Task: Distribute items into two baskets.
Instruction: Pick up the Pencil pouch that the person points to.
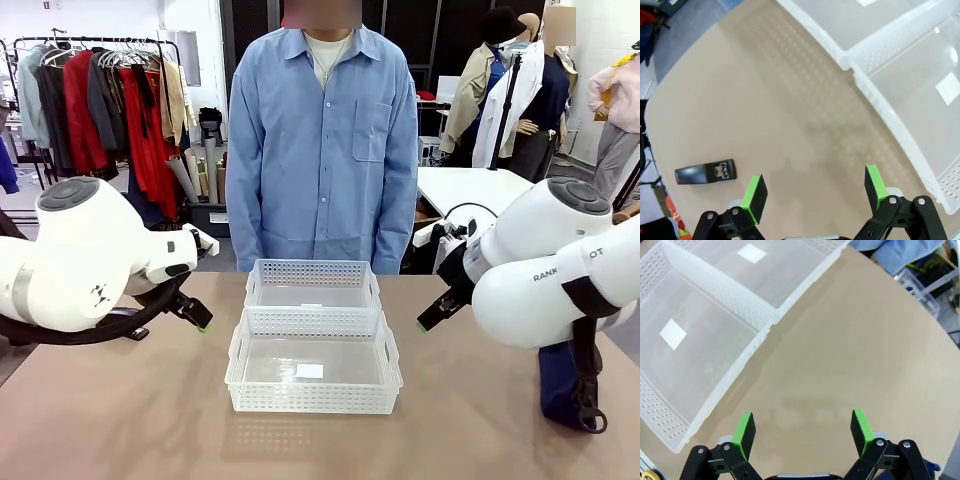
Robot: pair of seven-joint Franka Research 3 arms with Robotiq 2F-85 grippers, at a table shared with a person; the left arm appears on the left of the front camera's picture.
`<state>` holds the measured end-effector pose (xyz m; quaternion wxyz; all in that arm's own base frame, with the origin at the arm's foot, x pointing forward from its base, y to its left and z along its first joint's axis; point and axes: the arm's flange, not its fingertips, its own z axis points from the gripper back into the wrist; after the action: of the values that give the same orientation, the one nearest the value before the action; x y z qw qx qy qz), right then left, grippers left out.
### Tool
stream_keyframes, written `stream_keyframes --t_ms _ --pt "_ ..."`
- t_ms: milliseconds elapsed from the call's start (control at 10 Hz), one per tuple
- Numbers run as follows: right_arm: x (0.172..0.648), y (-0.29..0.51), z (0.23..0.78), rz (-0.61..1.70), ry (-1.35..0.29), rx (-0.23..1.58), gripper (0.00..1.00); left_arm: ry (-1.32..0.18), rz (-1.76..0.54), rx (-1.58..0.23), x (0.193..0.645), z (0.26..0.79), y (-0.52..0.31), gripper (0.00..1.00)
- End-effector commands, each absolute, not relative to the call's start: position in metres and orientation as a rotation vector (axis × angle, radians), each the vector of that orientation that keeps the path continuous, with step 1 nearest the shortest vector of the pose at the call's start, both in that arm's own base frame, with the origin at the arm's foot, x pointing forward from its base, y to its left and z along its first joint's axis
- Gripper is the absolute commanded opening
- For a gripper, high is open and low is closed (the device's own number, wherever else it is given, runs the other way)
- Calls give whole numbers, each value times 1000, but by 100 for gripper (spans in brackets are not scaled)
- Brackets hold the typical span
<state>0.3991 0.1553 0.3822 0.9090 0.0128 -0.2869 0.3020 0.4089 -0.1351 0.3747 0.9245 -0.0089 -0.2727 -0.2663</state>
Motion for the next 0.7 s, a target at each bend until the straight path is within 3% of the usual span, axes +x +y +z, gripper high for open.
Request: stream_keyframes --t_ms 0,600 --pt "390 136 395 600 -616 53 100 -564 -514 -9 403 389 -131 100" --pt "378 40 452 576 -621 96 100 -506 -686 -219 397 457 -22 100"
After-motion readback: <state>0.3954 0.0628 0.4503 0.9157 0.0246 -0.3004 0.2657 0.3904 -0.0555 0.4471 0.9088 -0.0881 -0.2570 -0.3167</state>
